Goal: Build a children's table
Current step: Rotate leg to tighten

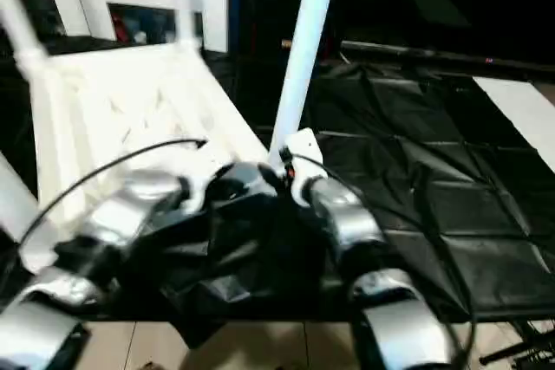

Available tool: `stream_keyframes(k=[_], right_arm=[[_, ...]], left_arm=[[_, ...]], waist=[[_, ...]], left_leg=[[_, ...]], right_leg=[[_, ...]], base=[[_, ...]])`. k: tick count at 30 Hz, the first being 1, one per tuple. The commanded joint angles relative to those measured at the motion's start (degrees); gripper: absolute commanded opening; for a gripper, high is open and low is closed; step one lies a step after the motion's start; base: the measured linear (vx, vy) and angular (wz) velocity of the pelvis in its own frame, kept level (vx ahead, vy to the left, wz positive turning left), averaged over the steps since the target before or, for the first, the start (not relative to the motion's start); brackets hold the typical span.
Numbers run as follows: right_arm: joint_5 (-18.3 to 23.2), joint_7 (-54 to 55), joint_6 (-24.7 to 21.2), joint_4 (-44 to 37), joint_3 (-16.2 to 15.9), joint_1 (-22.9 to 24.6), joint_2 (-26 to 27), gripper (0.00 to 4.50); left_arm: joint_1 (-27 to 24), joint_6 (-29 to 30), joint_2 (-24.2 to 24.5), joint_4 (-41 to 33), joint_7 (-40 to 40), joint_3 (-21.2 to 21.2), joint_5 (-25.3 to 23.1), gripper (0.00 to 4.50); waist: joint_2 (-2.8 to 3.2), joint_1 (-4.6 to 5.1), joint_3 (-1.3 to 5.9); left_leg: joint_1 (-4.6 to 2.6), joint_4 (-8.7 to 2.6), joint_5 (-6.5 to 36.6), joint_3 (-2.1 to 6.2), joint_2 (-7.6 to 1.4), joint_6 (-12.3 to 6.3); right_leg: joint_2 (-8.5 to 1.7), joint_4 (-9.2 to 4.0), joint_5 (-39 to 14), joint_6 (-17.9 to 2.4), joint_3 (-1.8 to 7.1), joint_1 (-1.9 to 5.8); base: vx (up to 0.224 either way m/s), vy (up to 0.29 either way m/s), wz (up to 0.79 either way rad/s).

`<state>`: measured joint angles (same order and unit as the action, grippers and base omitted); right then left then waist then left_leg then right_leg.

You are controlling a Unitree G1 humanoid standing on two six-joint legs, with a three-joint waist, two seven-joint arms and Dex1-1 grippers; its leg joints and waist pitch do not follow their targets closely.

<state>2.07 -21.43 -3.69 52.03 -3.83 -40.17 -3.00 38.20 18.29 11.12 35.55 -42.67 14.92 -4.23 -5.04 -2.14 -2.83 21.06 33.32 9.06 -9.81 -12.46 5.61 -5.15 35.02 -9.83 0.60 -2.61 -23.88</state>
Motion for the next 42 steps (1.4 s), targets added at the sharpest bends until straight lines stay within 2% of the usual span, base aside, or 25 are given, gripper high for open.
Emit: stream_keyframes(k=[1,4,7,9,10,11,12,13,14,17,22,23,26,32,40,42], right_arm=[[-1.13,-2.98,-0.04,1.50,-3.48,0.55,3.11,3.26],[0.18,-6.69,0.22,0.79,-2.14,0.15,1.71,3.51],[0.34,-10.02,0.87,0.09,-2.60,0.25,-0.02,3.84],[0.44,-17.11,1.79,-1.37,-3.63,0.92,-3.14,3.84],[0.44,-17.11,1.79,-1.37,-3.63,0.92,-3.14,3.84],[1.19,-20.48,1.87,-2.07,-3.60,1.29,-4.24,3.84],[1.66,-24.15,2.29,-3.08,-4.02,1.85,-5.48,3.84],[1.86,-26.39,2.61,-3.70,-4.34,2.20,-6.25,3.84],[1.93,-28.24,2.95,-4.27,-4.71,2.51,-6.92,3.84],[2.62,-33.69,3.41,-6.42,-5.49,3.60,-8.83,3.84],[4.77,-40.22,2.67,-8.97,-5.48,4.47,-10.67,3.84],[5.26,-41.79,2.03,-9.80,-5.47,4.72,-10.92,3.57],[5.57,-43.88,1.64,-11.16,-5.94,5.24,-11.34,3.44],[5.88,-47.06,-0.04,-13.80,-7.13,6.69,-11.89,2.80],[5.72,-47.46,-2.47,-15.69,-7.61,8.32,-11.53,2.61],[5.72,-45.44,-3.30,-15.21,-6.99,8.37,-10.69,2.60]], left_arm=[[-0.11,-0.65,-2.43,1.59,1.35,1.30,-0.08,0.00],[-1.46,-2.63,-0.79,-0.33,-3.02,2.08,0.93,0.00],[-2.46,-3.05,0.44,-1.53,-5.90,2.03,1.82,0.00],[-4.28,-4.51,3.08,-3.91,-11.41,2.46,2.83,0.00],[-4.28,-4.51,3.08,-3.91,-11.41,2.46,2.83,0.00],[-5.06,-5.40,4.34,-4.87,-14.15,2.77,3.35,0.00],[-5.50,-5.97,5.45,-5.37,-16.08,2.86,3.69,0.00],[-5.71,-6.20,6.09,-5.63,-17.10,2.88,3.86,0.00],[-5.87,-6.56,6.64,-5.81,-18.11,2.88,4.08,0.00],[-6.29,-6.88,8.72,-6.63,-22.27,2.99,5.19,0.00],[-6.54,-8.00,11.39,-7.15,-28.02,2.77,6.77,0.00],[-6.72,-8.07,11.99,-7.60,-30.22,2.61,7.71,0.00],[-6.68,-7.52,12.44,-8.09,-32.55,2.19,8.89,0.00],[-6.25,-7.58,13.19,-7.82,-34.27,2.50,9.13,0.00],[-5.92,-7.89,12.70,-6.76,-32.32,1.86,7.89,0.00],[-5.39,-7.60,11.93,-5.70,-28.95,1.48,6.70,0.00]], waist=[[0.67,-0.16,3.17],[0.35,-0.14,3.25],[0.39,-0.22,3.32],[0.32,-0.38,3.37],[0.39,-0.50,3.43],[0.51,-0.48,3.40],[0.41,-0.61,3.49],[0.41,-0.74,3.54],[0.46,-0.79,3.61],[0.42,-0.95,3.63],[0.44,-1.36,3.59],[0.53,-1.38,3.49],[0.55,-1.56,3.45],[0.62,-1.78,3.48],[0.70,-2.22,3.53],[0.62,-2.30,3.51]], left_leg=[[-0.62,-4.28,24.46,0.06,-0.07,1.15],[-0.28,-4.34,23.75,0.04,-0.07,0.61],[-0.28,-4.35,22.43,-0.11,-0.19,0.12],[-0.19,-4.32,21.38,-0.22,-0.33,-0.47],[-0.26,-4.32,21.04,-0.24,-0.41,-0.71],[-0.34,-4.32,20.36,-0.41,-0.49,-0.89],[-0.14,-4.37,18.96,-0.40,-0.51,-1.02],[-0.16,-4.34,18.24,-0.46,-0.50,-1.15],[-0.30,-4.23,16.56,-0.61,-0.59,-1.64],[-0.14,-4.22,15.15,-0.63,-0.53,-1.94],[-0.44,-4.23,14.89,-0.75,-0.64,-2.21],[-0.53,-4.32,15.74,-0.73,-0.66,-1.82],[-0.71,-4.39,16.78,-0.73,-0.71,-1.19],[-0.70,-4.45,16.89,-0.68,-0.70,-0.65],[-0.70,-4.41,15.78,-0.70,-0.69,-0.47],[-0.73,-4.42,16.07,-0.71,-0.66,-0.36]], right_leg=[[-1.99,-5.71,-27.14,-6.45,1.13,1.50],[-2.00,-5.55,-25.93,-6.71,1.20,1.76],[-2.04,-5.36,-23.81,-7.71,1.30,1.87],[-2.14,-5.17,-21.91,-8.67,1.36,2.09],[-2.16,-5.13,-21.17,-9.03,1.38,2.11],[-2.05,-4.92,-19.11,-9.90,1.48,1.99],[-2.07,-4.60,-17.35,-10.47,1.43,2.39],[-2.02,-4.52,-16.31,-10.62,1.43,2.46],[-2.02,-4.19,-13.56,-11.66,1.50,2.46],[-1.89,-3.85,-11.40,-12.41,1.41,2.79],[-1.94,-3.68,-10.42,-13.31,1.48,2.69],[-1.98,-3.80,-11.71,-13.19,1.48,2.66],[-1.99,-3.95,-13.40,-12.59,1.55,2.57],[-2.03,-3.96,-13.72,-12.34,1.55,2.58],[-2.01,-3.80,-12.25,-12.49,1.54,2.69],[-2.00,-3.84,-12.76,-12.32,1.55,2.67]], base=[[0.000,0.000,0.00],[0.000,0.000,0.00],[0.000,0.000,0.00],[0.000,0.000,0.00],[0.000,0.000,0.00],[0.000,0.000,0.00],[0.000,0.000,0.00],[0.000,0.000,0.00],[0.000,0.000,0.00],[0.000,0.000,0.00],[0.000,0.000,0.00],[0.000,0.000,0.00],[0.000,0.000,0.00],[0.000,0.000,0.00],[0.000,0.000,0.00],[0.000,0.000,0.00]])
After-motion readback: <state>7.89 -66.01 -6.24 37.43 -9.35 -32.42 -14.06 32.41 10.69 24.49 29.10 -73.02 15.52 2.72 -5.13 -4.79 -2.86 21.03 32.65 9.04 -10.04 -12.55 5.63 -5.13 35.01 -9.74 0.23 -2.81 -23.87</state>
